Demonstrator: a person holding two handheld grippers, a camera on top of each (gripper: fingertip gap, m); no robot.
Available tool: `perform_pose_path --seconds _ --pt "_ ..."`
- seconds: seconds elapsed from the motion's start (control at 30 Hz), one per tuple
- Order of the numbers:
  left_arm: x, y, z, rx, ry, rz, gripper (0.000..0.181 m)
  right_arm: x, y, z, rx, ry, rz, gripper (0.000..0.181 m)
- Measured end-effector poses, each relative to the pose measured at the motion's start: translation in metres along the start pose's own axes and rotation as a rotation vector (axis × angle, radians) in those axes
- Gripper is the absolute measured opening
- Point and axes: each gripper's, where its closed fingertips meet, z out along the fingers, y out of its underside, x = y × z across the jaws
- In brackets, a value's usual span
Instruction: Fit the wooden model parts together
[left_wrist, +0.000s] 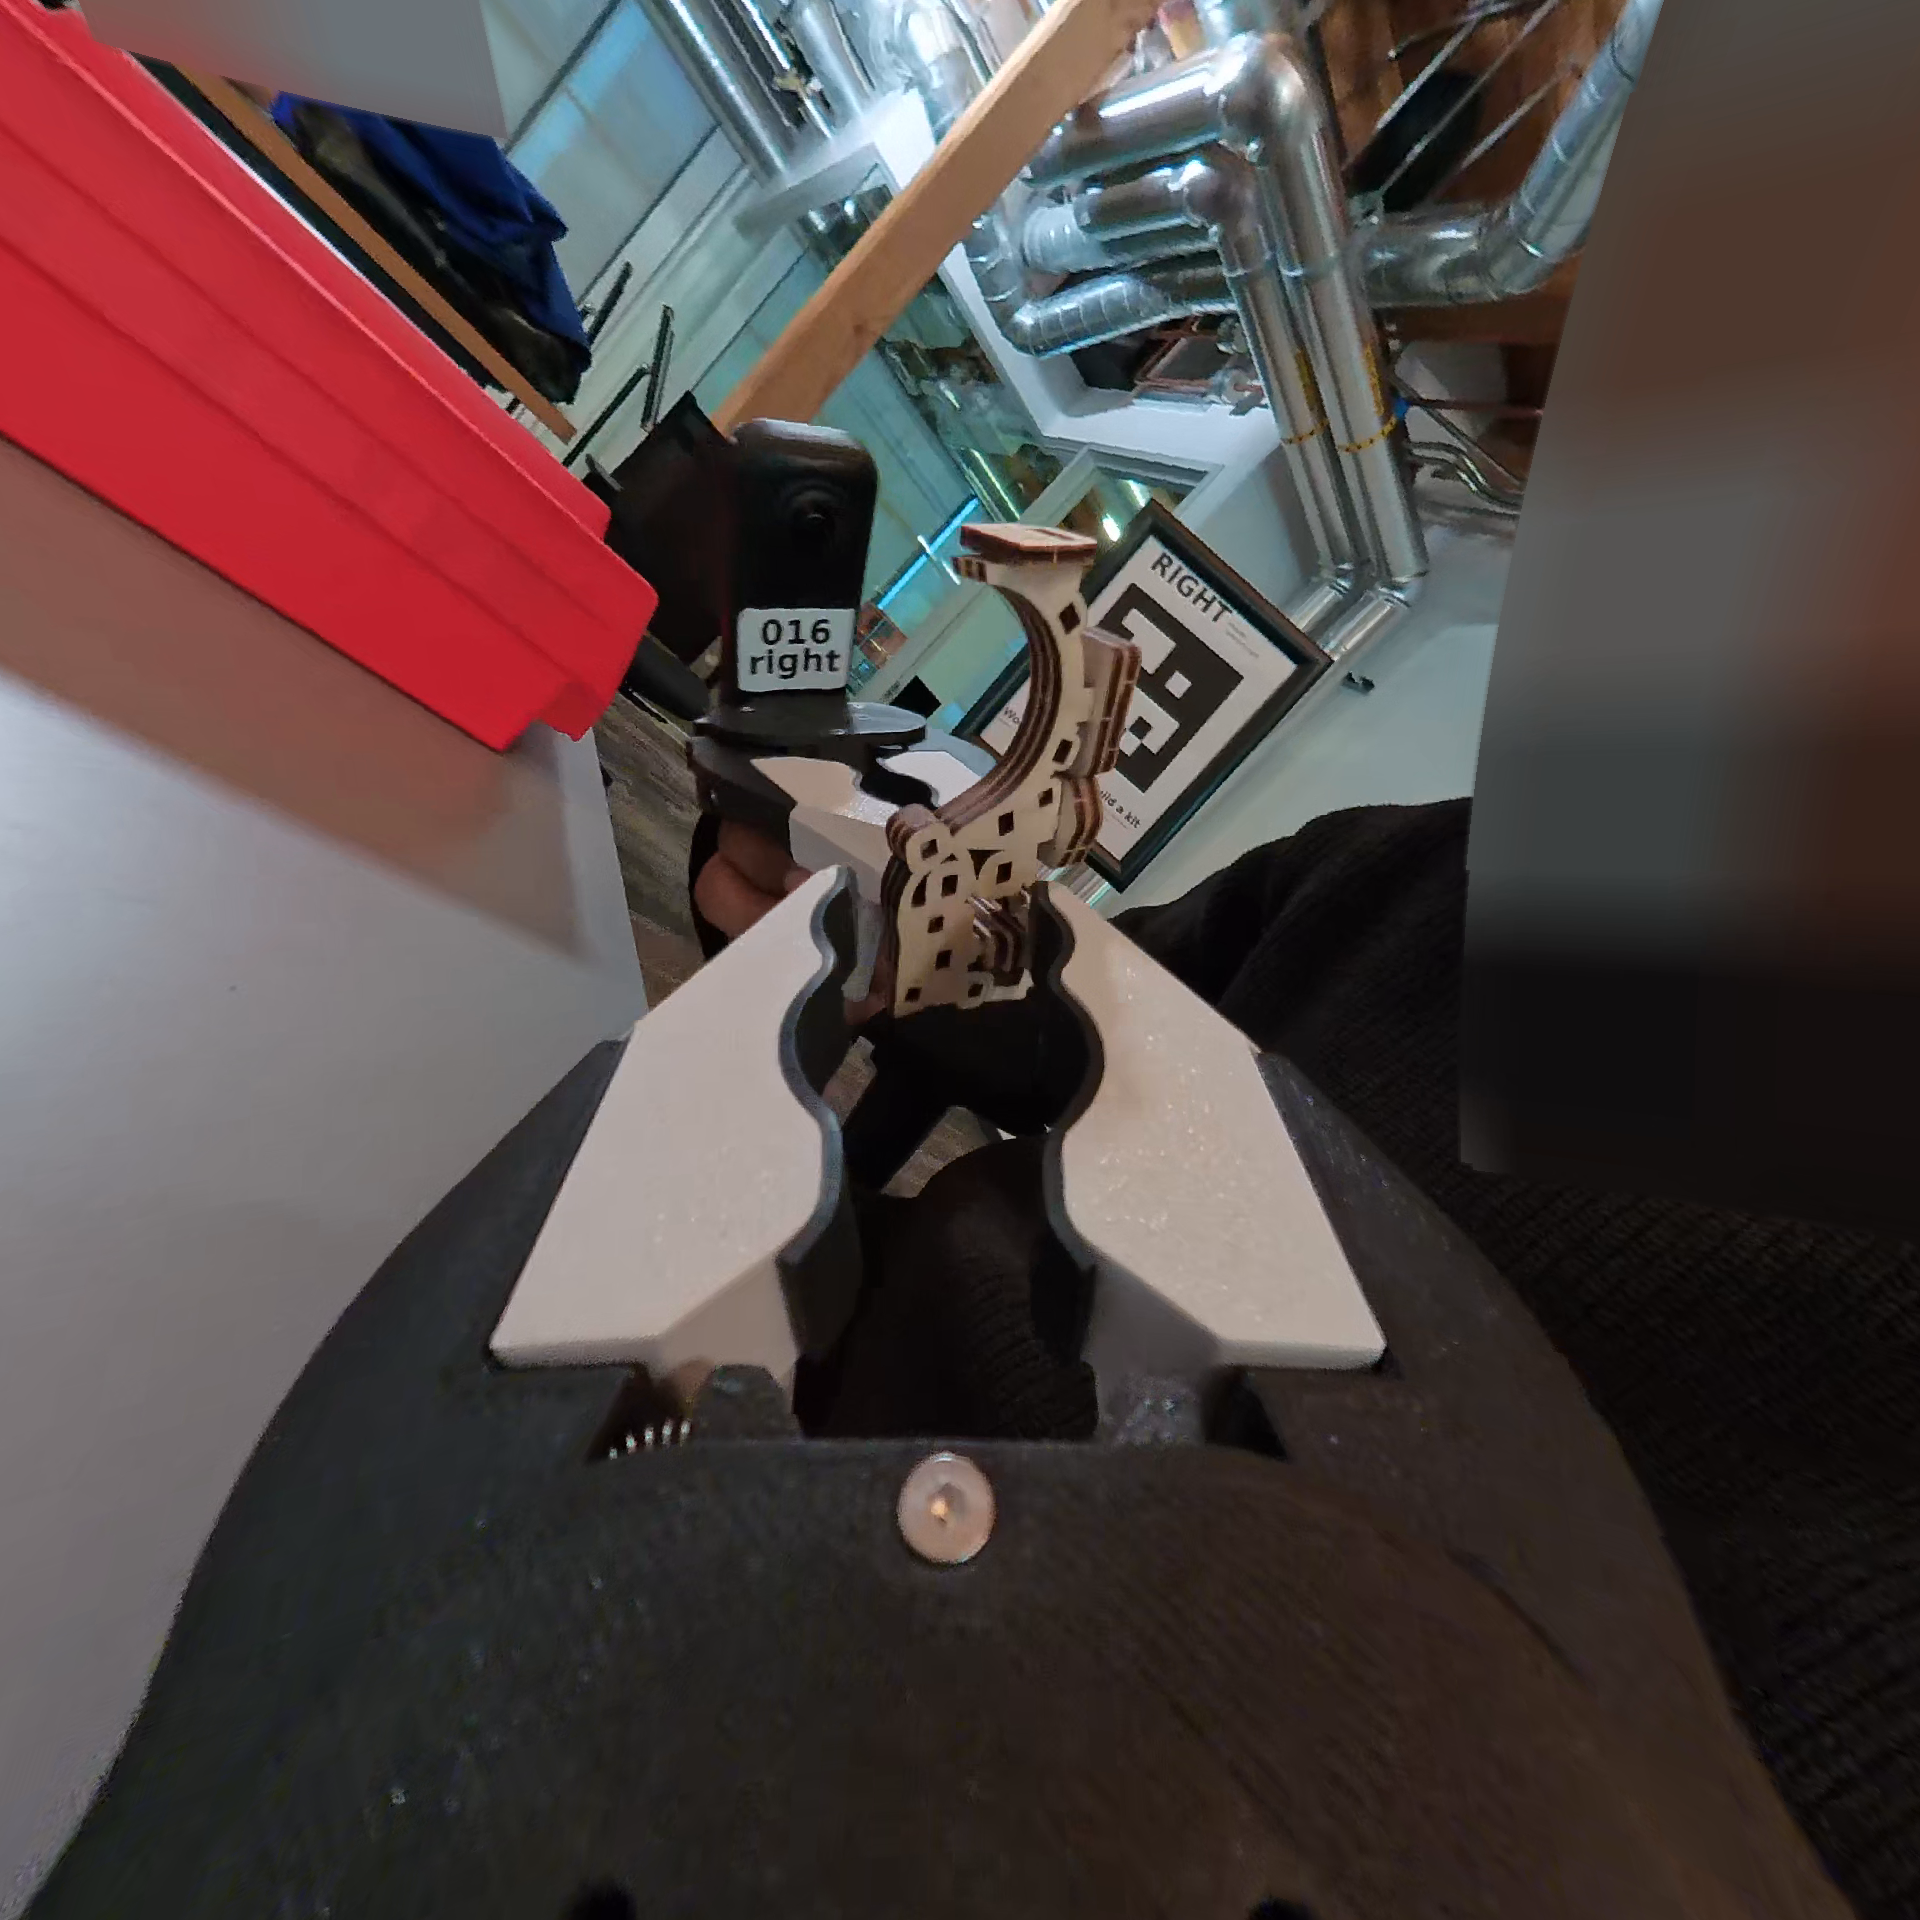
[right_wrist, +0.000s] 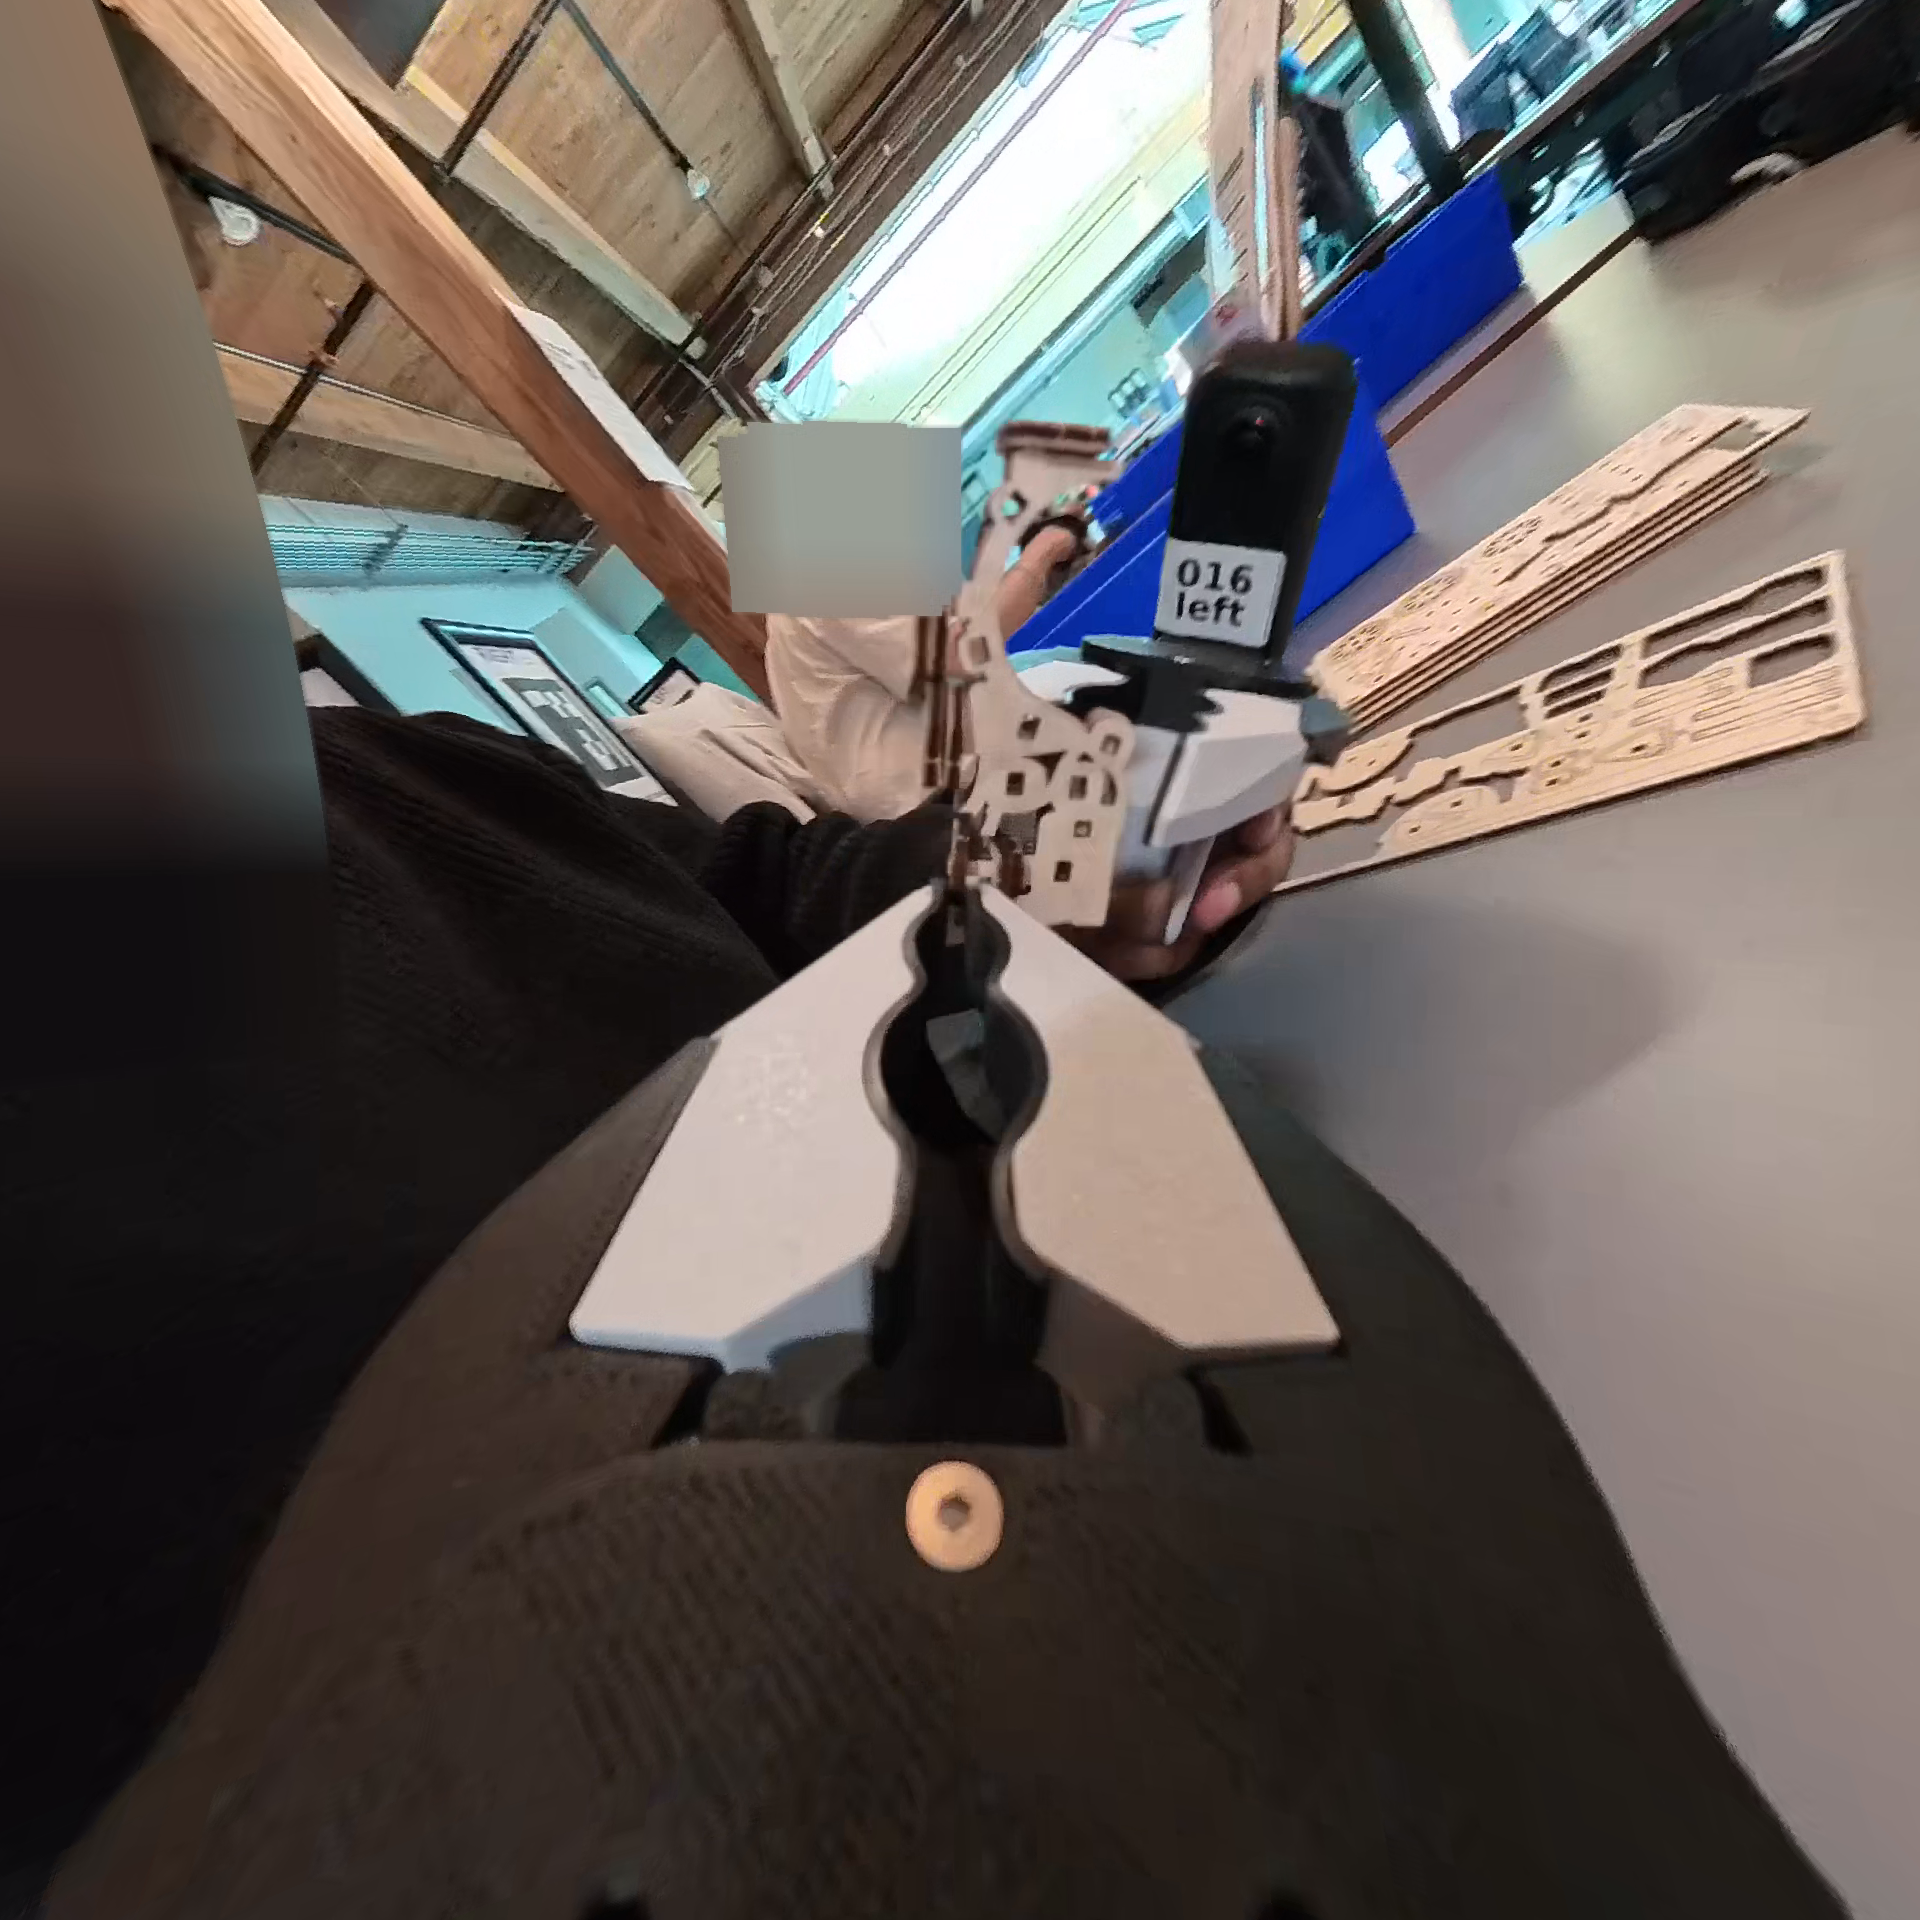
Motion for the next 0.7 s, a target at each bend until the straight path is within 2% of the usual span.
perform_pose_path --seconds 0.27,0.4,0.7 --pt "-0.008 0.003 0.000 -0.004 -0.019 -0.048 0.046 0.015 -0.011 -0.010 0.047 0.144 -0.104 0.001" --pt "-0.009 0.005 0.001 -0.019 -0.034 -0.024 0.033 0.012 -0.002 -0.001 -0.003 0.144 -0.134 0.002" --pt "-0.010 0.007 0.001 -0.039 -0.048 -0.004 0.036 0.014 -0.008 -0.002 0.033 0.166 -0.142 0.002"
